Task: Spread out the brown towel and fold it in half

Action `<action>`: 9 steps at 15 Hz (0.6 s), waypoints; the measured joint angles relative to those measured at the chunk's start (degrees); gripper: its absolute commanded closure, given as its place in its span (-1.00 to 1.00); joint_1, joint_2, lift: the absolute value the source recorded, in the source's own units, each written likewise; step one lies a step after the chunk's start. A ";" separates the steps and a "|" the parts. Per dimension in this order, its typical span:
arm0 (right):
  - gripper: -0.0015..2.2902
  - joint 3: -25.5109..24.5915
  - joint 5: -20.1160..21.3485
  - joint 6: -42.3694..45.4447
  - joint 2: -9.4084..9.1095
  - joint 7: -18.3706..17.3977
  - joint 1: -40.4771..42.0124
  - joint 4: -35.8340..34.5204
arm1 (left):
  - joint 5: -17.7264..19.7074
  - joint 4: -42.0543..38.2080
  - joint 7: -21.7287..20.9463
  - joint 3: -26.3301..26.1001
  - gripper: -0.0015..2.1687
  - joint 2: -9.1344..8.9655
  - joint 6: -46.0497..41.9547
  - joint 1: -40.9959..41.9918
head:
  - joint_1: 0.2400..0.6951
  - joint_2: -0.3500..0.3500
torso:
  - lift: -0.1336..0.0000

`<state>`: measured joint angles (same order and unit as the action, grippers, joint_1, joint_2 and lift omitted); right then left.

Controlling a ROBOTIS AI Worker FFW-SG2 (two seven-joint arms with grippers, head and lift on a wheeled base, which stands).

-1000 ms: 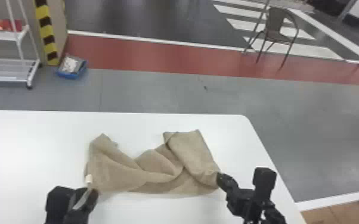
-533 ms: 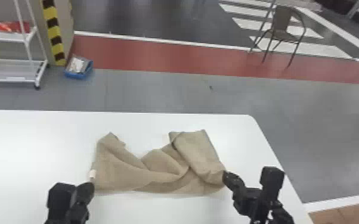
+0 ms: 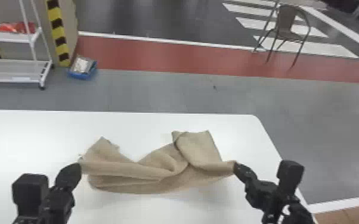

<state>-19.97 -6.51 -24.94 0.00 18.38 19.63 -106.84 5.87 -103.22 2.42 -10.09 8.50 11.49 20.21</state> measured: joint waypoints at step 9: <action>0.55 -3.80 -4.22 -3.19 0.00 0.03 1.58 -11.80 | 5.51 -22.68 -2.02 9.30 0.74 0.85 9.65 9.38 | 1.00 -0.55 | 1.00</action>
<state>-23.77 -10.74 -28.13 0.00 18.41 21.21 -118.64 11.38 -125.90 0.40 -0.80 9.35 21.14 29.58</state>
